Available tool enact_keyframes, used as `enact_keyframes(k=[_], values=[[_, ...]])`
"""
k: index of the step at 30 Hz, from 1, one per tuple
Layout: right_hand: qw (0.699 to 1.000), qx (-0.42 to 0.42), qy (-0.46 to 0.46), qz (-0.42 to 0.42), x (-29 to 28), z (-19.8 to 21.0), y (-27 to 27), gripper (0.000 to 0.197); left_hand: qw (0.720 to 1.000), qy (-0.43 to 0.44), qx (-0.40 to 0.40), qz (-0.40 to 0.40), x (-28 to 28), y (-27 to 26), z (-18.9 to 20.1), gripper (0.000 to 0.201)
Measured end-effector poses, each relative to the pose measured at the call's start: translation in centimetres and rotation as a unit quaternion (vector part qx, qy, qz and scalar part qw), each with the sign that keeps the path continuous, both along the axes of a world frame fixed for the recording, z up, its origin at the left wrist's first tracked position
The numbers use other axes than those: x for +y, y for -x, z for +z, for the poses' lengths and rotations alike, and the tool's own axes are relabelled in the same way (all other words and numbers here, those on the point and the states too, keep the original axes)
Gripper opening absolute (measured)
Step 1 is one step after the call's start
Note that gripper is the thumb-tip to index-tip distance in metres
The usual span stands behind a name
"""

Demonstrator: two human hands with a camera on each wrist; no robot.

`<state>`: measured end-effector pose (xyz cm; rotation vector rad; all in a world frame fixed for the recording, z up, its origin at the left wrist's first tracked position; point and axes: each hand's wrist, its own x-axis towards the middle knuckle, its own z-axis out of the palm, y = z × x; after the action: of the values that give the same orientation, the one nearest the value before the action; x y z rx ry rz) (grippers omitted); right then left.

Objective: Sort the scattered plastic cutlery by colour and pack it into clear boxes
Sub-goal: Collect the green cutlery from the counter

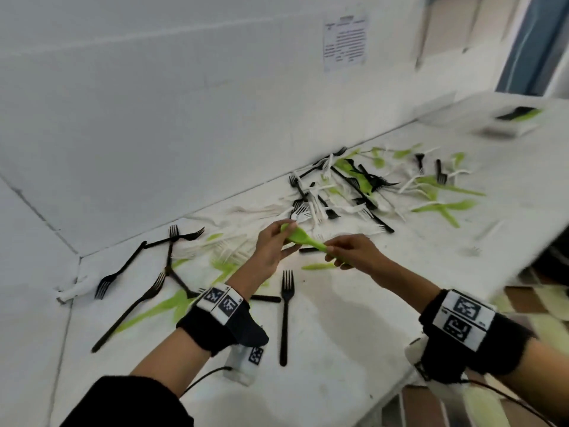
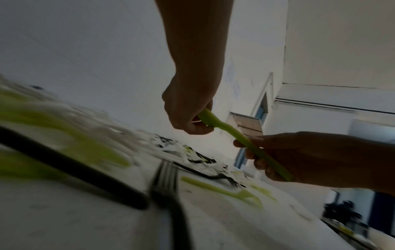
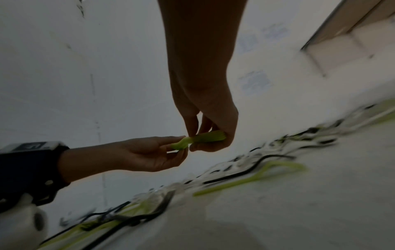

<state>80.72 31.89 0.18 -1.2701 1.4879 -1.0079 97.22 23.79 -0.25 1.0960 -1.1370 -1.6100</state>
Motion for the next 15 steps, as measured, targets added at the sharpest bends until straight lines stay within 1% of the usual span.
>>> enact_keyframes(k=[1, 2, 3, 4, 5, 6, 7, 8, 9, 10, 11, 12, 13, 14, 15], values=[[1.0, 0.0, -0.001, -0.018, 0.6, 0.0, 1.2, 0.011, 1.0, 0.002, 0.001, -0.014, 0.0, 1.4, -0.3, 0.011], [0.999, 0.003, 0.001, -0.052, 1.8, -0.1, 3.7, 0.011, 0.999, 0.004, 0.001, -0.048, 0.4, 4.3, -0.2, 0.011], [0.999, 0.001, 0.001, -0.048, 1.8, -0.1, 3.9, 0.01, 0.999, 0.005, 0.002, -0.047, 0.4, 4.4, -0.1, 0.012], [0.998, 0.0, 0.001, -0.06, 2.3, -0.1, 5.1, 0.009, 0.998, 0.005, 0.003, -0.061, 0.3, 5.8, -0.2, 0.012], [0.996, 0.001, 0.006, -0.089, 3.5, -0.1, 7.8, 0.009, 0.996, 0.003, 0.0, -0.092, 0.7, 9.0, 0.1, 0.012], [0.997, -0.004, 0.006, -0.079, 3.4, -0.2, 7.9, 0.009, 0.996, -0.002, -0.001, -0.086, 0.7, 9.0, 0.2, 0.011], [0.996, -0.006, 0.005, -0.089, 4.0, -0.2, 9.0, 0.01, 0.995, -0.003, -0.004, -0.097, 0.8, 10.4, 0.3, 0.011], [0.993, -0.003, 0.012, -0.116, 5.1, -0.1, 12.0, 0.011, 0.992, -0.001, -0.006, -0.129, 1.2, 13.9, 0.7, 0.01], [0.994, -0.005, 0.012, -0.105, 5.0, -0.1, 12.1, 0.012, 0.992, -0.002, -0.008, -0.126, 1.1, 13.9, 0.9, 0.01], [0.993, -0.004, 0.009, -0.114, 5.5, 0.0, 13.4, 0.012, 0.99, 0.002, -0.009, -0.139, 1.0, 15.4, 0.9, 0.009], [0.991, 0.003, 0.012, -0.137, 6.5, 0.1, 16.6, 0.012, 0.985, 0.005, -0.011, -0.171, 1.4, 19.1, 1.1, 0.008], [0.991, 0.001, 0.012, -0.132, 6.4, 0.1, 16.8, 0.011, 0.985, 0.006, -0.011, -0.175, 1.2, 19.2, 1.3, 0.008], [0.989, 0.001, 0.007, -0.145, 6.8, 0.2, 18.4, 0.01, 0.982, 0.009, -0.01, -0.188, 1.2, 21.0, 1.2, 0.007], [0.986, 0.011, 0.006, -0.168, 7.9, 0.2, 21.9, 0.011, 0.976, 0.008, -0.011, -0.217, 1.7, 25.2, 1.2, 0.008], [0.986, 0.011, 0.003, -0.166, 7.7, 0.2, 22.2, 0.013, 0.976, 0.012, -0.011, -0.218, 1.7, 25.4, 1.6, 0.008]])
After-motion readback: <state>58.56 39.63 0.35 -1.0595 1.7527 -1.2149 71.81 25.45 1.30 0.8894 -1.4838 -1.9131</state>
